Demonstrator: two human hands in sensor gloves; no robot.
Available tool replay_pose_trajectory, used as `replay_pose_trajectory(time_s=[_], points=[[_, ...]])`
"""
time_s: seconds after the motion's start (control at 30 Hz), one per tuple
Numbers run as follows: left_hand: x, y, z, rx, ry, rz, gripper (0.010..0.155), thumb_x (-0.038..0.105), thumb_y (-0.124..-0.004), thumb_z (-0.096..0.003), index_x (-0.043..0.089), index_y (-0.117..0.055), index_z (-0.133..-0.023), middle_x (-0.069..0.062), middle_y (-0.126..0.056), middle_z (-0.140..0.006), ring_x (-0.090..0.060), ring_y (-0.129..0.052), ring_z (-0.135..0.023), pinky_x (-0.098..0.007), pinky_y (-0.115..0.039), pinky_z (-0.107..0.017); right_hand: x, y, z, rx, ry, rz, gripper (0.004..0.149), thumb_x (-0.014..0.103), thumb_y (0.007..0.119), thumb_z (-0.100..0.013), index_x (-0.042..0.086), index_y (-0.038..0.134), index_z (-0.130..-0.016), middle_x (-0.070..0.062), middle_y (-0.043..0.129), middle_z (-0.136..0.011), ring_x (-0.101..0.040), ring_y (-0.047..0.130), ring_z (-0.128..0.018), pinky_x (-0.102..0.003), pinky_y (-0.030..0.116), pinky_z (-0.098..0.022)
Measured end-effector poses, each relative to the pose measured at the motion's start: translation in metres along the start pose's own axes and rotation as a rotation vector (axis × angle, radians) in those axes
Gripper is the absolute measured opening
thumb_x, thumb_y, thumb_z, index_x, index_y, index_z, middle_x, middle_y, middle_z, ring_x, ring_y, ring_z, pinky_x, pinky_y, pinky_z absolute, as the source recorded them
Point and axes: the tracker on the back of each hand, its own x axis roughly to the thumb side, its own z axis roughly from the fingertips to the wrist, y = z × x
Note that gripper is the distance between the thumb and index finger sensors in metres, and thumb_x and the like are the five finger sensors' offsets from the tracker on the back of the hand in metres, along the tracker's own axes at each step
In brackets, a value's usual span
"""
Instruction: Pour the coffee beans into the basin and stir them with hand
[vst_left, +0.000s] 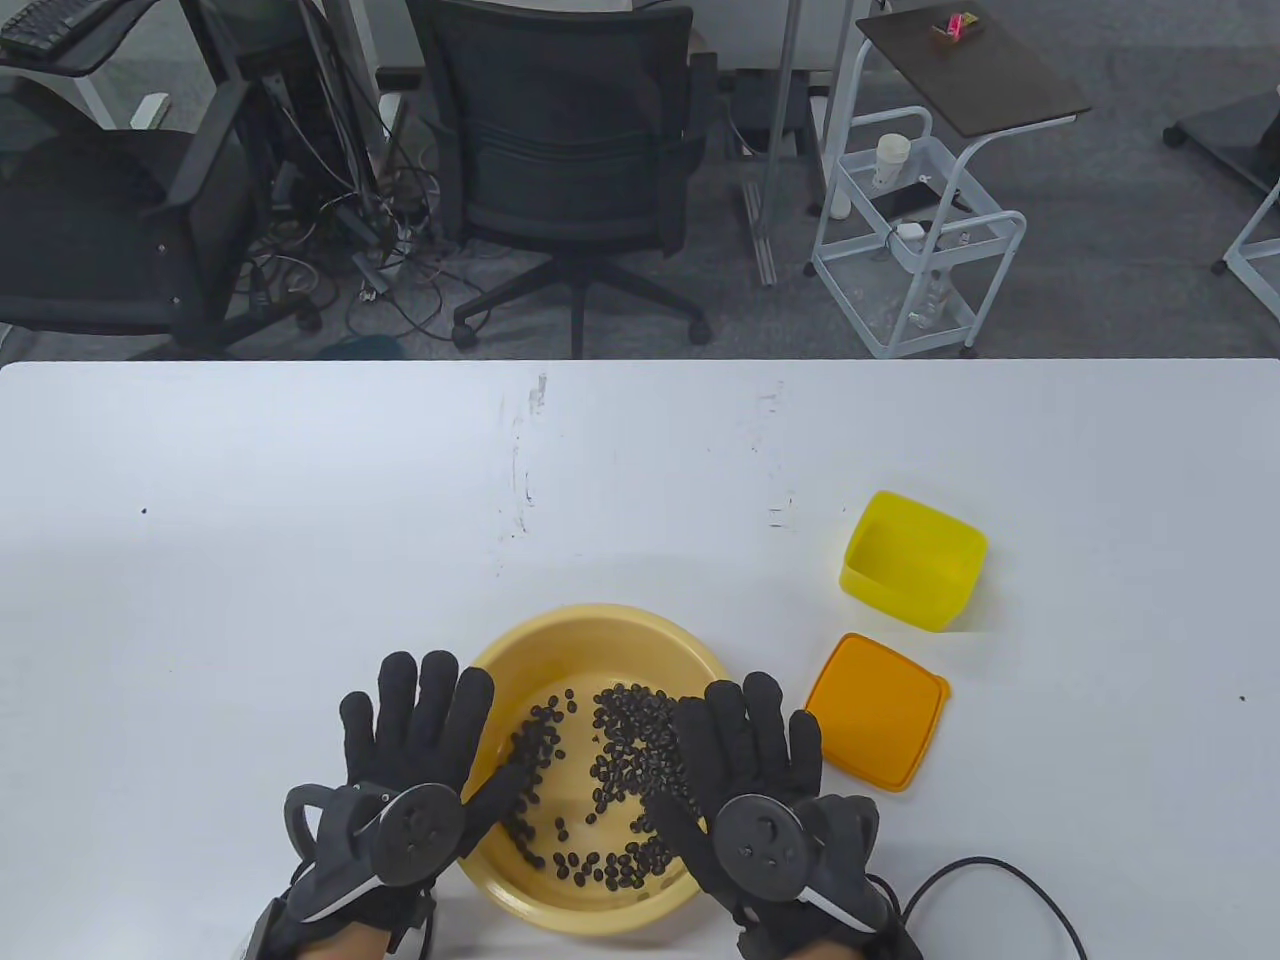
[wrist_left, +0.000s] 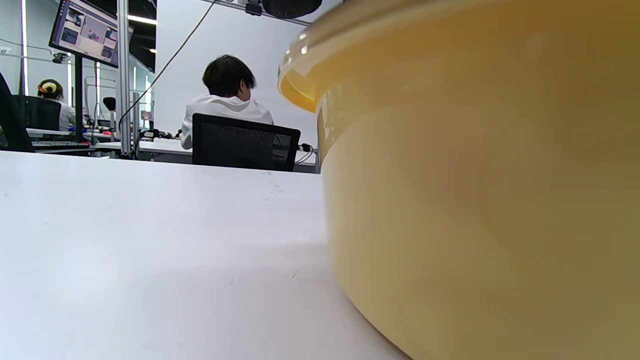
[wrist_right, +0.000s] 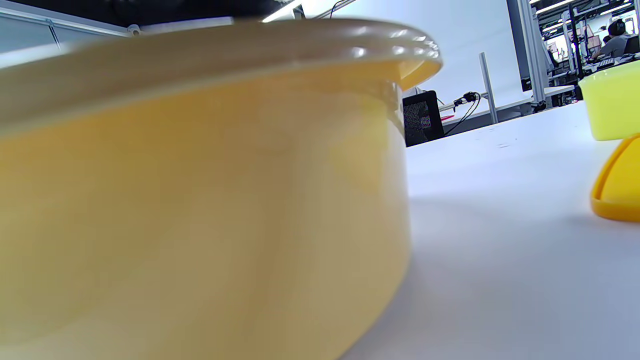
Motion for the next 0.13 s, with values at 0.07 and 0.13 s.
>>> replay_pose_trajectory(time_s=[0.07,0.13], points=[[0.0001,-0.0005,-0.0002,-0.005,0.0,0.001,0.083,0.069,-0.056,-0.0514,0.024,-0.031,-0.116,-0.018,-0.032,-0.122,-0.053,-0.031,-0.113,-0.071,-0.028,-0.075,-0.0006,0.0003,0.0003,0.005,0.004,-0.005,0.08,0.064,0.049,-0.048,0.016,0.026,-0.108,-0.018,0.018,-0.109,-0.038,-0.002,-0.103,-0.066,0.009,-0.066],[0.0007,-0.0005,-0.0002,-0.008,-0.001,-0.003,0.083,0.069,-0.056,-0.0515,0.024,-0.031,-0.116,-0.018,-0.032,-0.122,-0.053,-0.031,-0.113,-0.071,-0.028,-0.075,-0.0004,0.0006,0.0006,0.007,0.006,-0.006,0.08,0.064,0.049,-0.048,0.016,0.026,-0.108,-0.018,0.018,-0.109,-0.038,-0.002,-0.103,-0.066,0.009,-0.066]])
